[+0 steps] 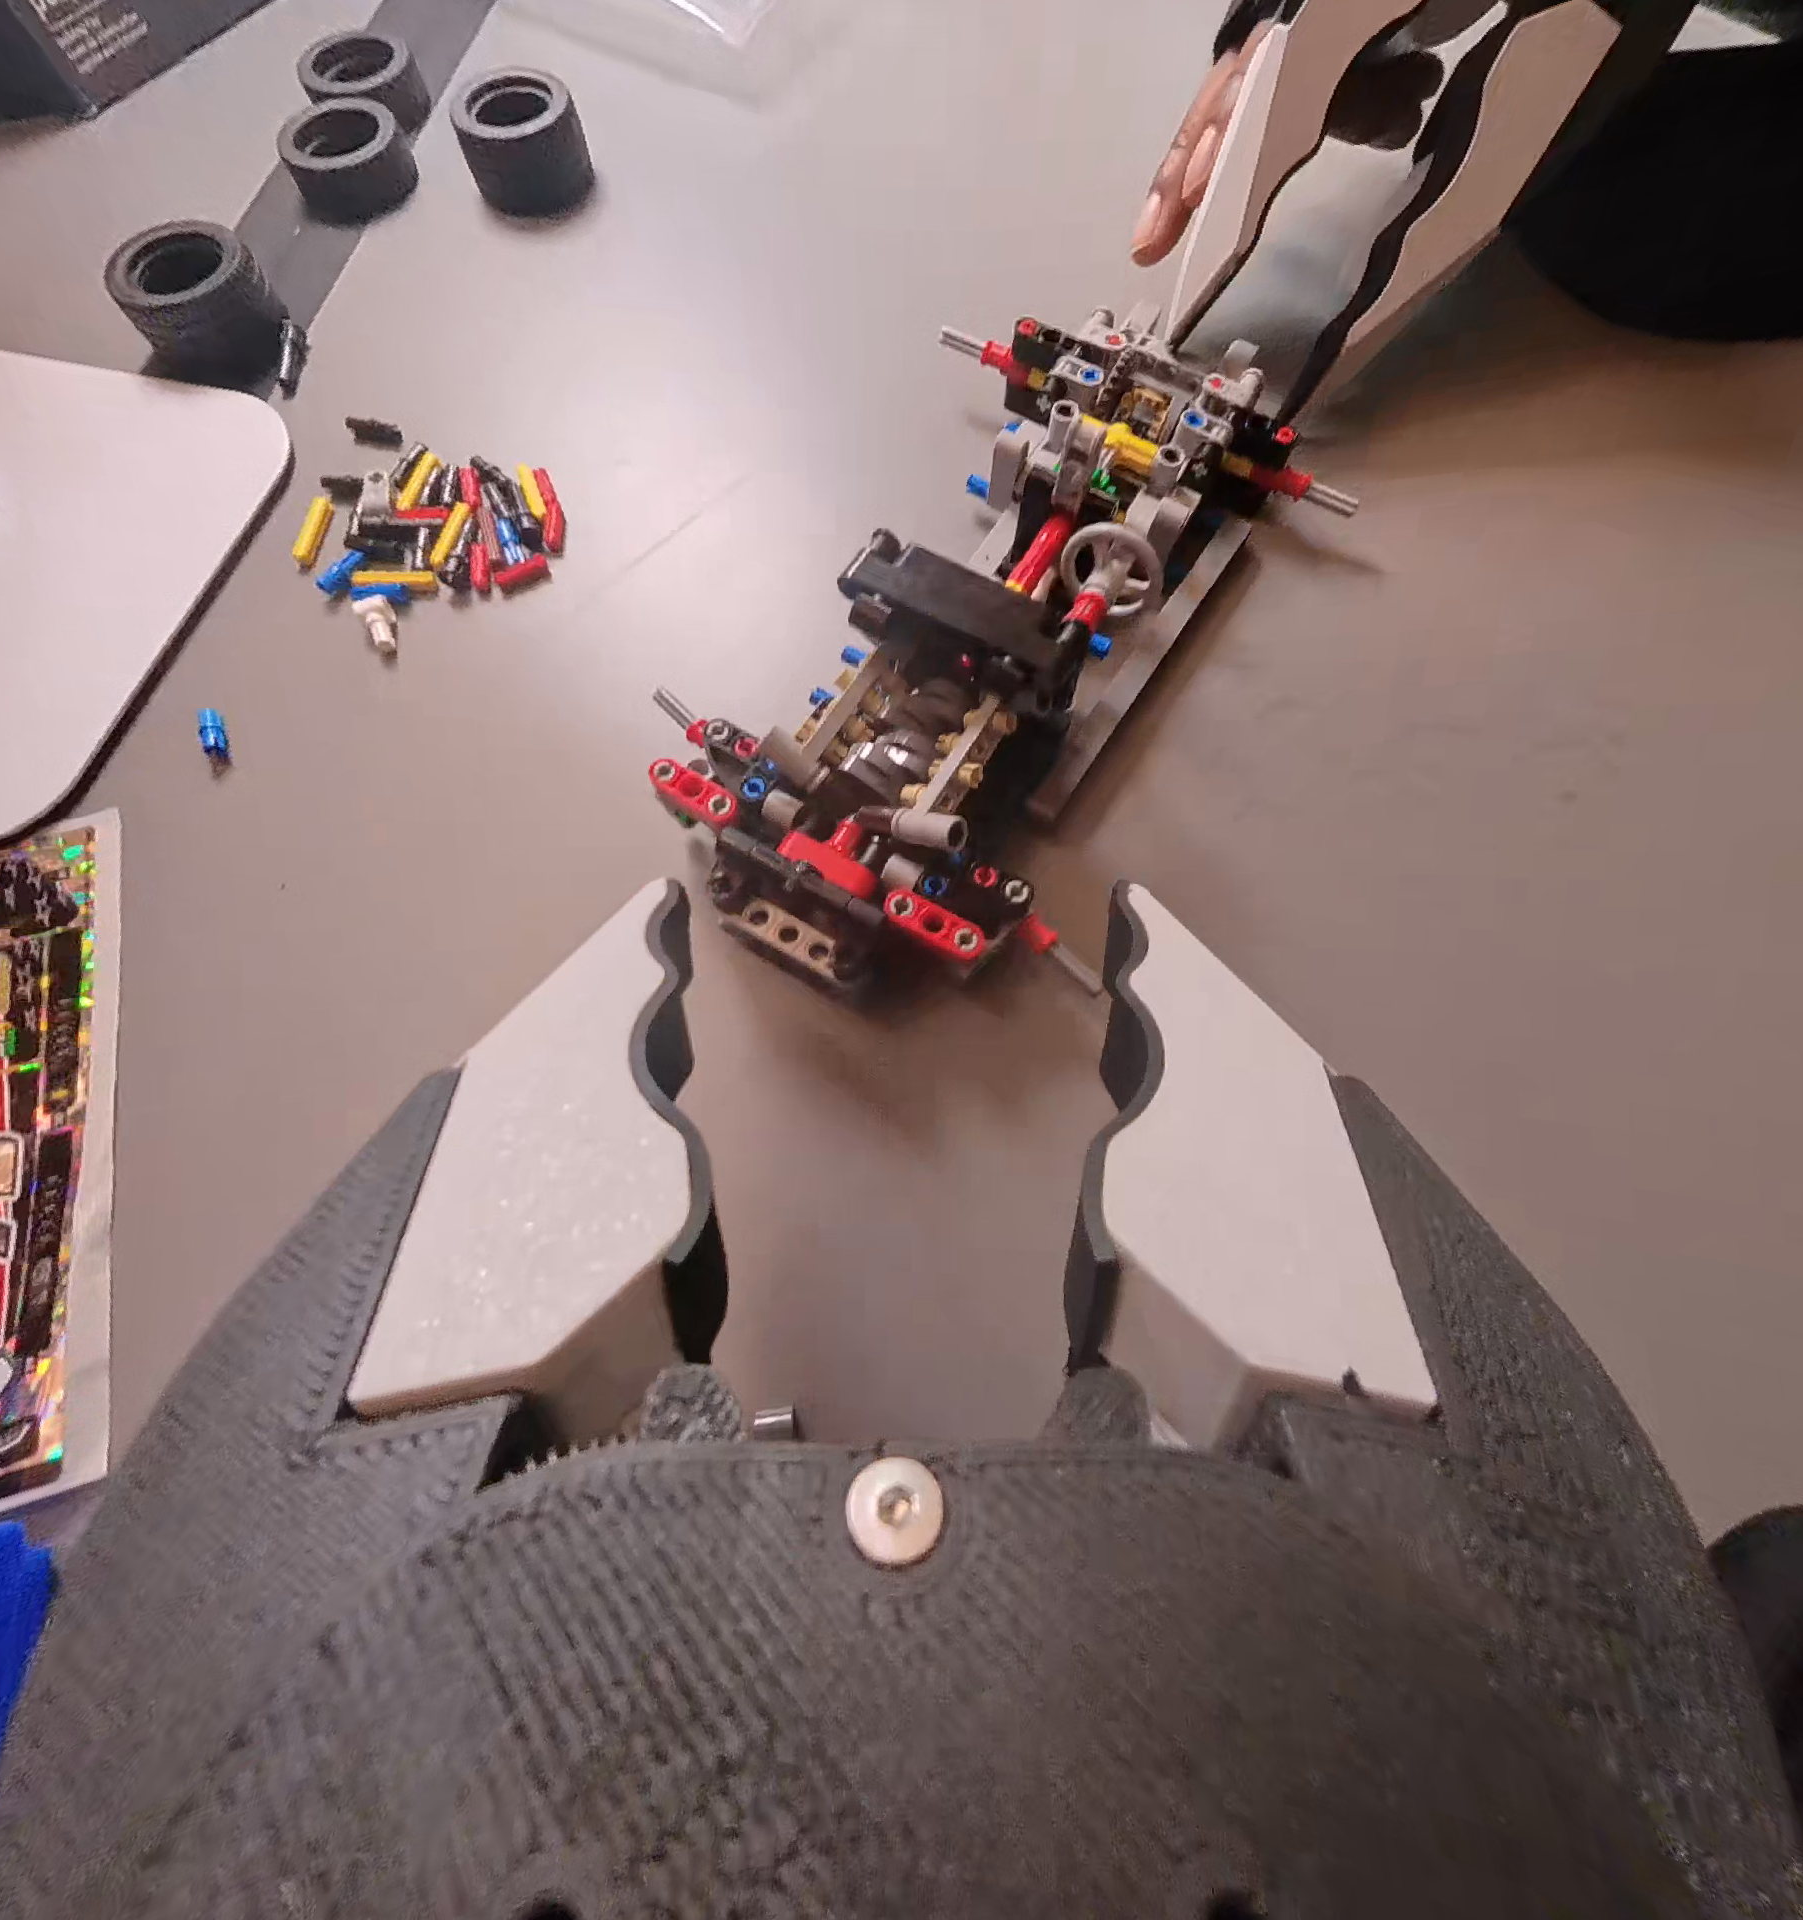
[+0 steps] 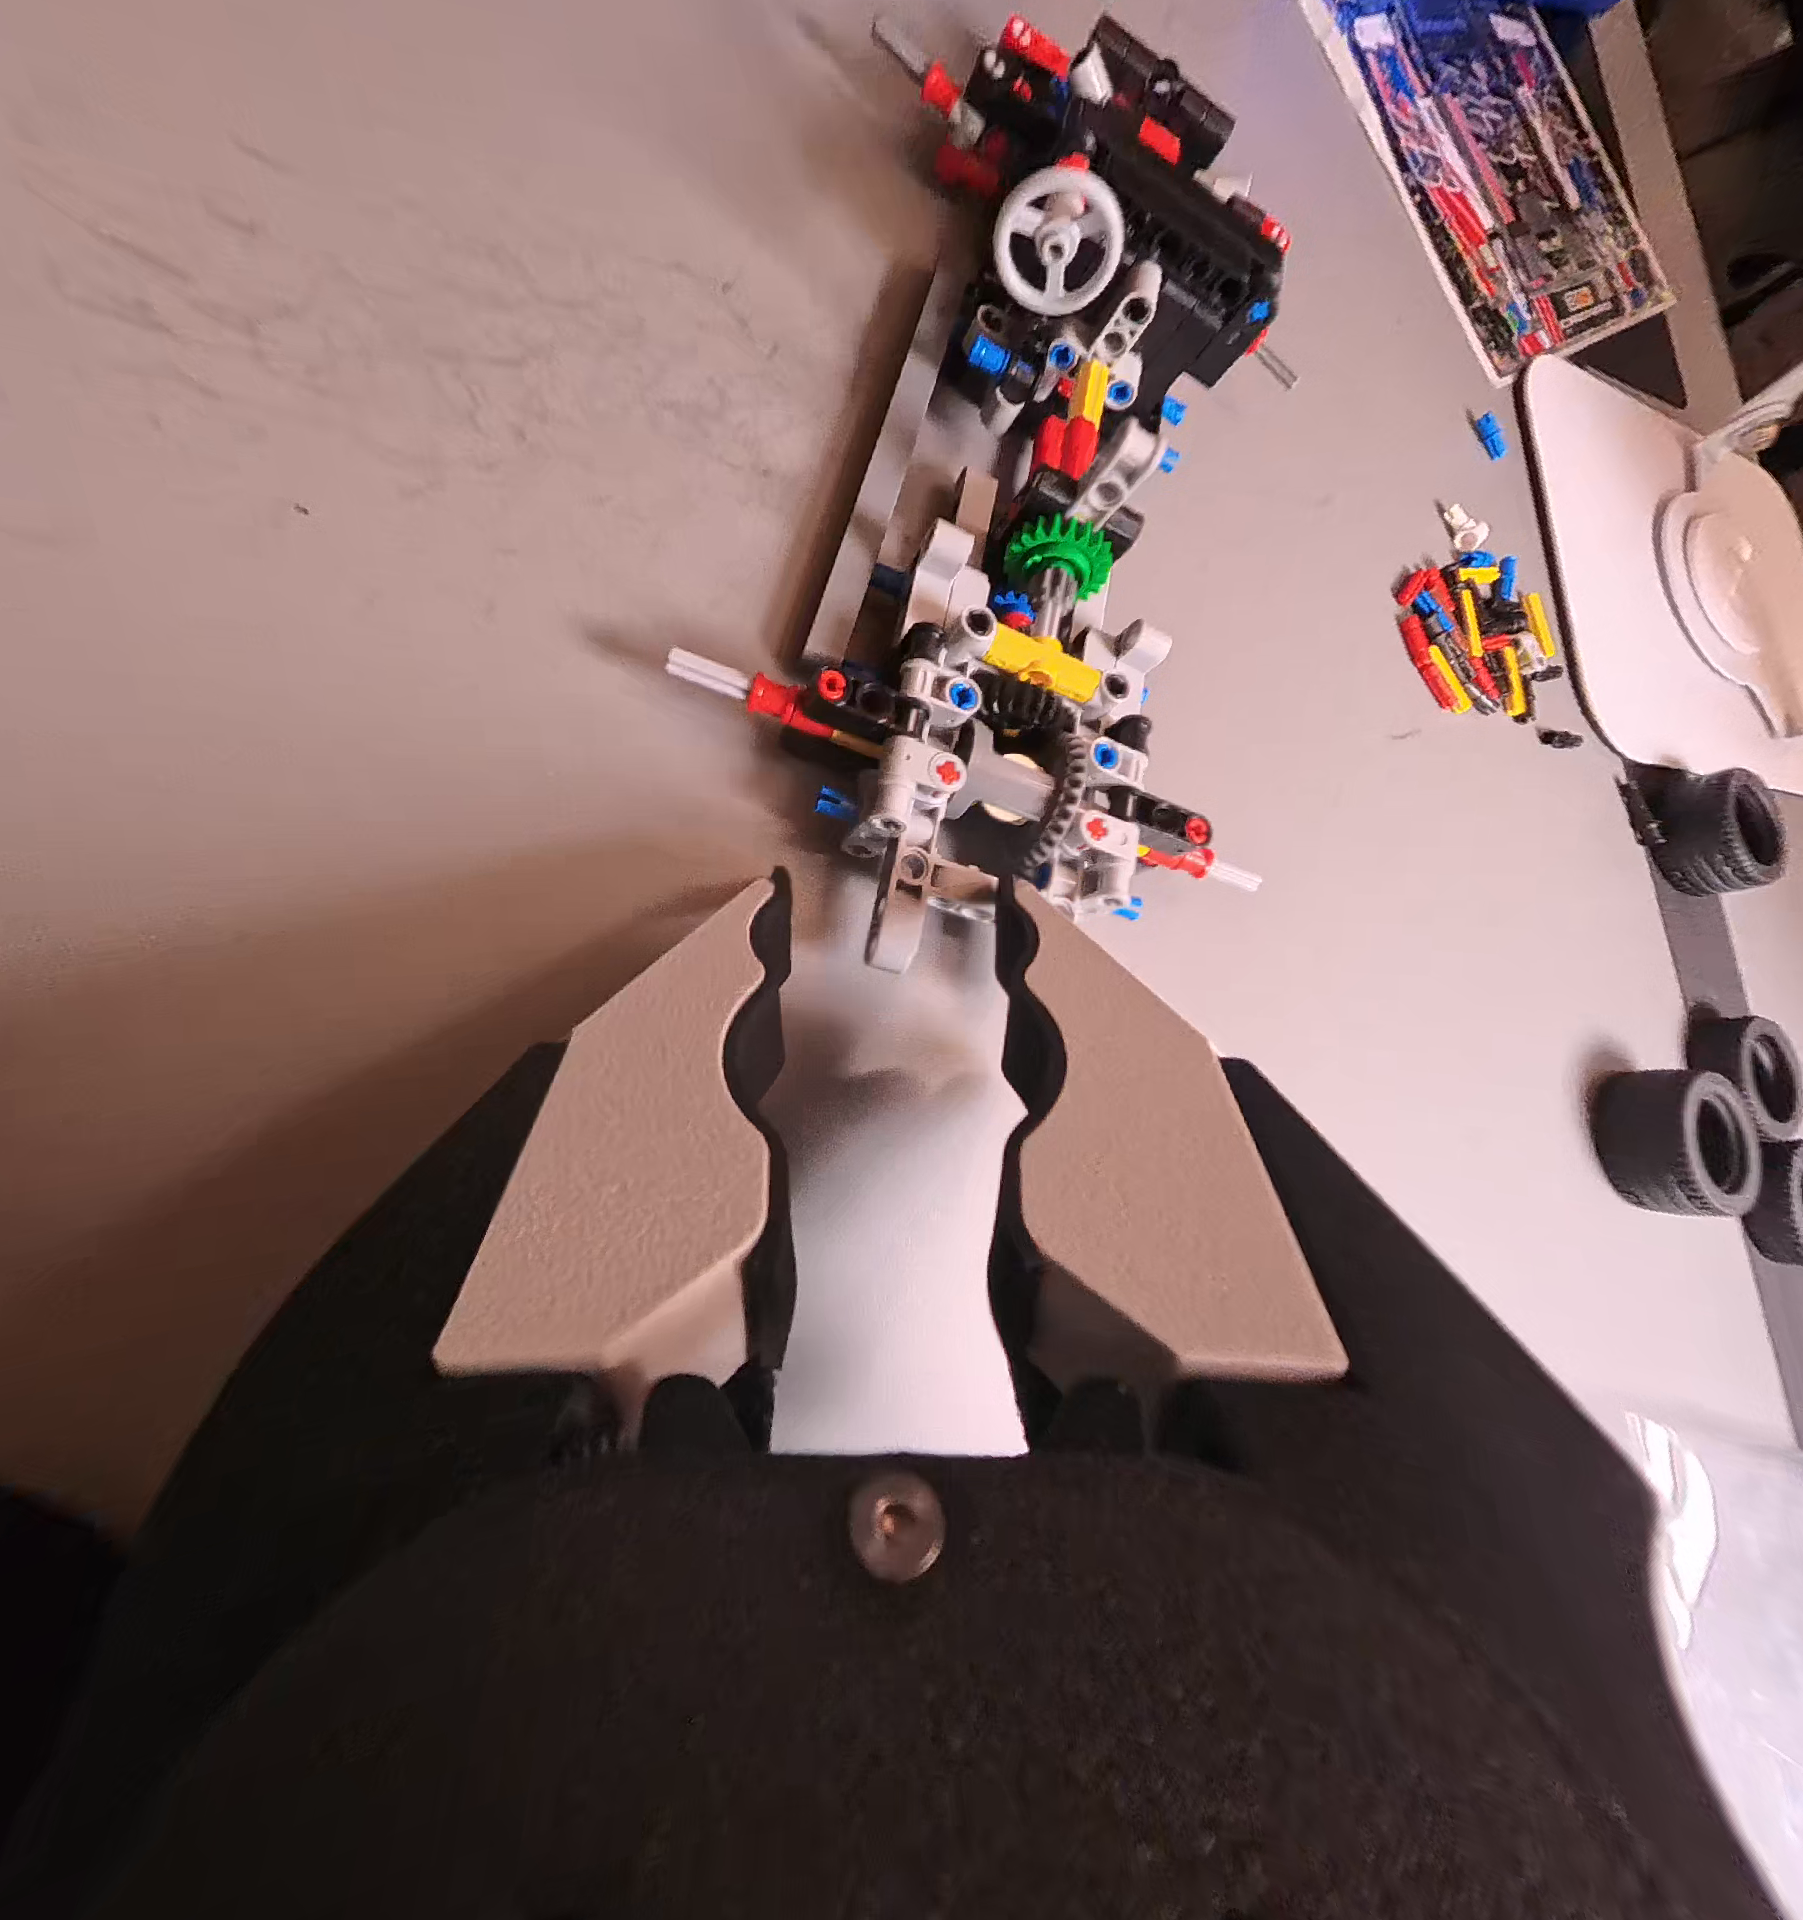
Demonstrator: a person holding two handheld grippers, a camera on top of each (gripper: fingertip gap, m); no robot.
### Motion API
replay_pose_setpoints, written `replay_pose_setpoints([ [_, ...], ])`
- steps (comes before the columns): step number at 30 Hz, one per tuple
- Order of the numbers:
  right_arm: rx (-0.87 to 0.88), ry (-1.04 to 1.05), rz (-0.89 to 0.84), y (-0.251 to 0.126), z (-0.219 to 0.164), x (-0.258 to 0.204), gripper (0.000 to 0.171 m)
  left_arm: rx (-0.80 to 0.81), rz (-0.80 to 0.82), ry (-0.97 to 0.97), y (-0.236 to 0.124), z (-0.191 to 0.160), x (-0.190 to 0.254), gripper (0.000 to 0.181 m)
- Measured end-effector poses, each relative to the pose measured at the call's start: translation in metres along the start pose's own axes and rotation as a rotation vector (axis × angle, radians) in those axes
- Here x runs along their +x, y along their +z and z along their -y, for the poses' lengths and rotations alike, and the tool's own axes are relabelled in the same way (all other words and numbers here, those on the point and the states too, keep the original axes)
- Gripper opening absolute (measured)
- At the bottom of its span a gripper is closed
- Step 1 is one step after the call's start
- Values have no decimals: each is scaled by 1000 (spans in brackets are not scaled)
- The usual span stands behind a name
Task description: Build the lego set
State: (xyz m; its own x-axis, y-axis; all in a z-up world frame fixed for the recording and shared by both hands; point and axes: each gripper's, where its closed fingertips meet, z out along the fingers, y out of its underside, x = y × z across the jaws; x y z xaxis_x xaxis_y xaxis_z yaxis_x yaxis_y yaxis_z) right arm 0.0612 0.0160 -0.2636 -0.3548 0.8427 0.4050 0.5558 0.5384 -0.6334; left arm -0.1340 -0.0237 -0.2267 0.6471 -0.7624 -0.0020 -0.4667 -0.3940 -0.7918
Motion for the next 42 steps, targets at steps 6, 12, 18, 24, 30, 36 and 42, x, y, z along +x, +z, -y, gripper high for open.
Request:
replay_pose_setpoints([
  [6,16,-7,-47,6,4,5,24,-31,-40,-1,9,-19,8,76],
  [12,46,7,-52,7,6,8,21,-33,-62,11,11,-20,18,62],
  [18,81,16,-81,1,7,12,0,-35,-46,19,9,-26,17,51],
  [24,64,23,-74,0,6,11,13,-27,10,22,5,-25,10,52],
  [30,27,9,-88,5,4,10,16,-52,-2,5,10,-31,12,54],
  [36,28,96,-73,4,3,18,5,-40,-9,-20,10,-29,12,53],
  [42,81,248,39,2,5,16,4,-51,61,21,4,-32,2,54],
])
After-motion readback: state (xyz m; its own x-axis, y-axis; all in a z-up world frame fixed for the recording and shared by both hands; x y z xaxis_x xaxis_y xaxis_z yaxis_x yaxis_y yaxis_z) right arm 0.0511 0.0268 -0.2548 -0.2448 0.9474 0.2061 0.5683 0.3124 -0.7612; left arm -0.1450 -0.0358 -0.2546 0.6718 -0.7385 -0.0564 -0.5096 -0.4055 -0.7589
